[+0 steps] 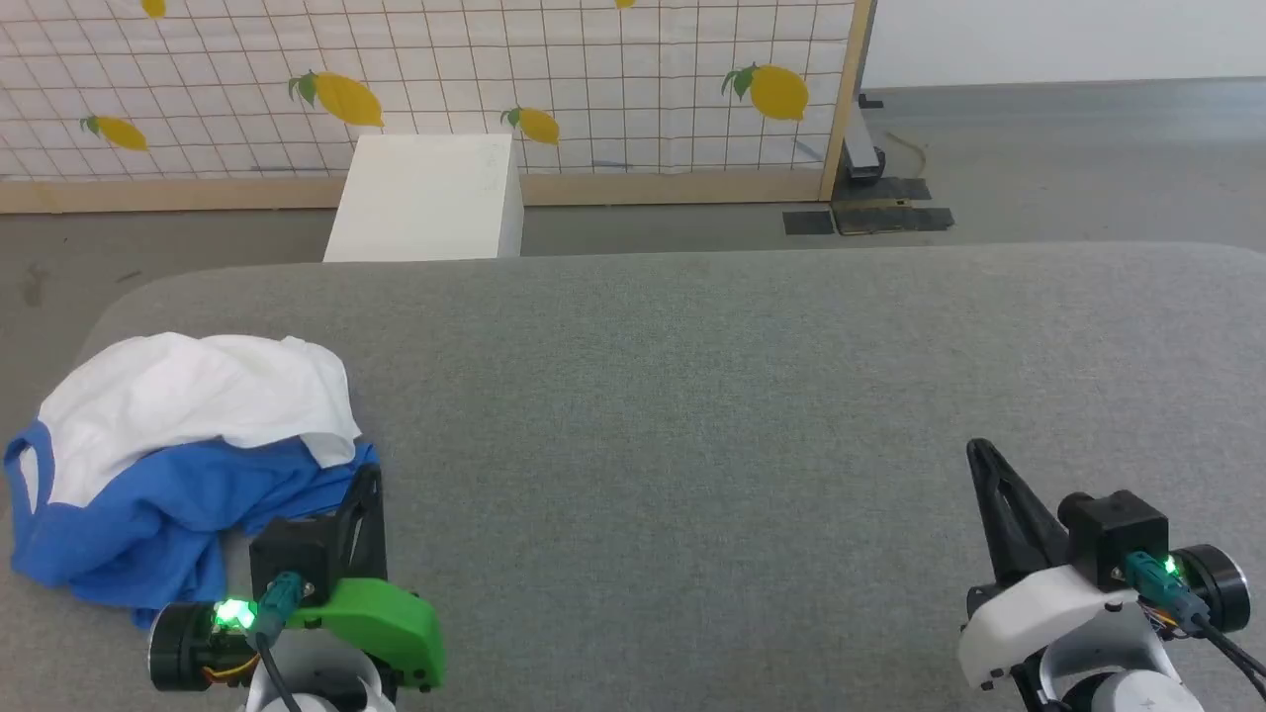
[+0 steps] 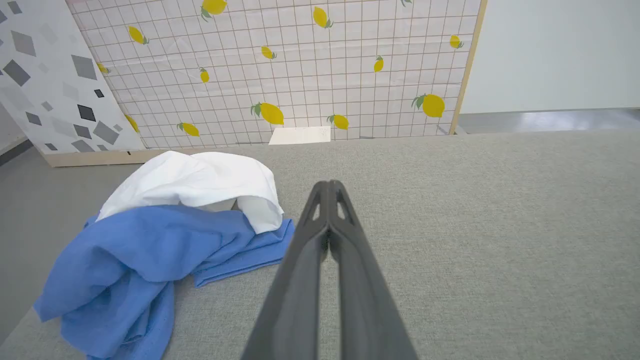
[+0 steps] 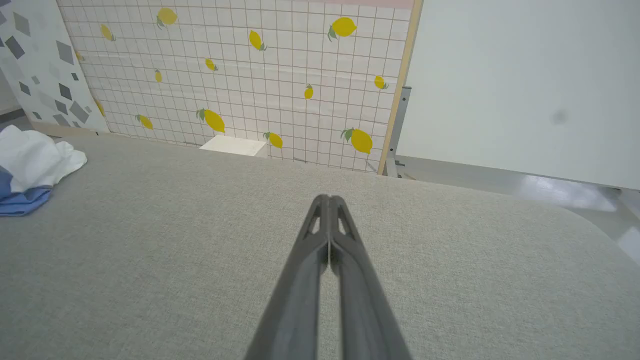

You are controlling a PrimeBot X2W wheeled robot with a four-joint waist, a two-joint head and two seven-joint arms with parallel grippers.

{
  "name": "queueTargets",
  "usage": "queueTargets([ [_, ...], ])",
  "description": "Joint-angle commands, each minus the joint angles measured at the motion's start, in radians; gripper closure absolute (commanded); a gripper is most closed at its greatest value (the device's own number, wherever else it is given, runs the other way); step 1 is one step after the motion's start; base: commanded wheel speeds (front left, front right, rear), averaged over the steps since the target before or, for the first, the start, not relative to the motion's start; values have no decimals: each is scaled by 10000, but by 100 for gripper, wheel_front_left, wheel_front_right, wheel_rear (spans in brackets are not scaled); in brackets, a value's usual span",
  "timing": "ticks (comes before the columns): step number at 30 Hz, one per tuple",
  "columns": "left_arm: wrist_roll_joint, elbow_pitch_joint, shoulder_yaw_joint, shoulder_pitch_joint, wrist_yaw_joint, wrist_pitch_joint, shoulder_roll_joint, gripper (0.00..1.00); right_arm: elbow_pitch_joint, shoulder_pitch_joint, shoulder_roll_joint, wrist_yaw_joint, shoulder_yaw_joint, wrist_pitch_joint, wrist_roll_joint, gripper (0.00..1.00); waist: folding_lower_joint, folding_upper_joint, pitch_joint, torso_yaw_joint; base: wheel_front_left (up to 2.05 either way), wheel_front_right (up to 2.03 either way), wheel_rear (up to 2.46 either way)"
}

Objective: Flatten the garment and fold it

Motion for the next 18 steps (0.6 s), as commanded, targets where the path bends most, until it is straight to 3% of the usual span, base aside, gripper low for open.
queueTargets([
  [1,128,26,34,-147,66,14,-45,100,-53,-159,9,-15,16,26,62,100,0,0,0,0,0,0,0],
  [18,128,26,34,-147,66,14,-45,100,-53,-159,9,-15,16,26,62,100,0,0,0,0,0,0,0],
])
